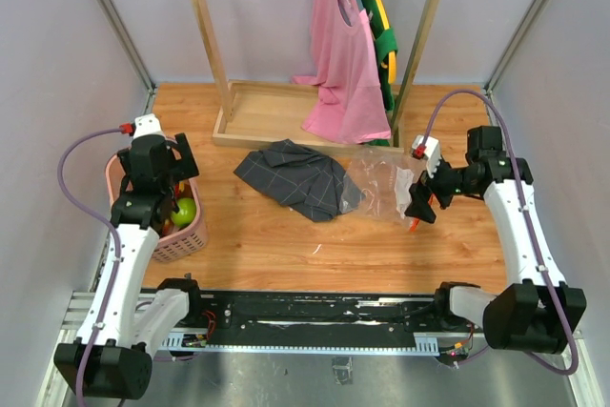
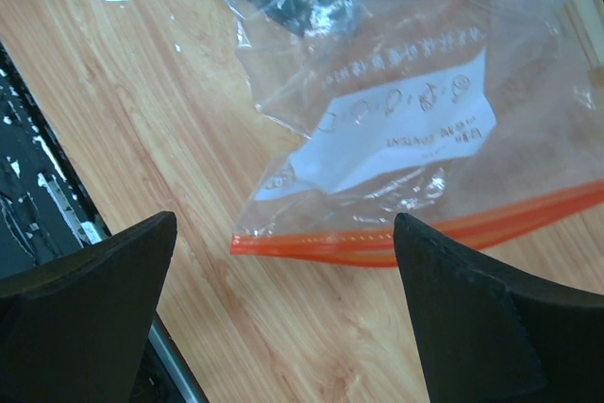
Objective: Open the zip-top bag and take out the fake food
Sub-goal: Place the fake fruit in the bin, then reset both arms
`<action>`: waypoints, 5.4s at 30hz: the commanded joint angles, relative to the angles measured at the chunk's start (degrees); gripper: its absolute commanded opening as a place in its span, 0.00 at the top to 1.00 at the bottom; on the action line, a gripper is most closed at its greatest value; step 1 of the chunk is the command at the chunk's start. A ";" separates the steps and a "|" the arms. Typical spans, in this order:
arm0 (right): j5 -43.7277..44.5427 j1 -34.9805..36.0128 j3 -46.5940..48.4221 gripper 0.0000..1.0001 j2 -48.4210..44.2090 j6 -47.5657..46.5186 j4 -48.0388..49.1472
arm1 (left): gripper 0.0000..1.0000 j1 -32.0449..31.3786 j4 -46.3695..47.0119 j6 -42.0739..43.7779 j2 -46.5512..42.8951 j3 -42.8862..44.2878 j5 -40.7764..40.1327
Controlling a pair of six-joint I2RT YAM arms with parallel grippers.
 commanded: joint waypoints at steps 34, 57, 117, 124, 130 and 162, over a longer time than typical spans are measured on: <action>15.84 -11.67 16.60 0.02 -6.09 15.92 8.79 | 0.01 0.33 11.42 -15.40 -10.25 4.71 46.62; 3.60 -11.71 52.45 0.02 1.48 37.64 6.62 | 0.01 0.32 0.64 -10.34 2.09 44.39 50.70; 5.61 -12.59 61.89 0.02 1.61 35.27 -0.82 | 0.01 0.32 3.69 -11.49 1.68 41.08 54.30; 4.43 -12.62 62.10 0.02 1.53 33.20 -2.04 | 0.01 0.35 3.86 -11.67 1.68 40.70 54.44; 5.09 -12.58 61.51 0.02 1.23 33.43 -1.88 | 0.01 0.32 3.97 -11.57 1.71 40.40 54.53; 5.90 -12.58 61.98 0.02 1.14 35.11 -1.42 | 0.01 0.31 4.01 -11.40 1.95 40.05 54.82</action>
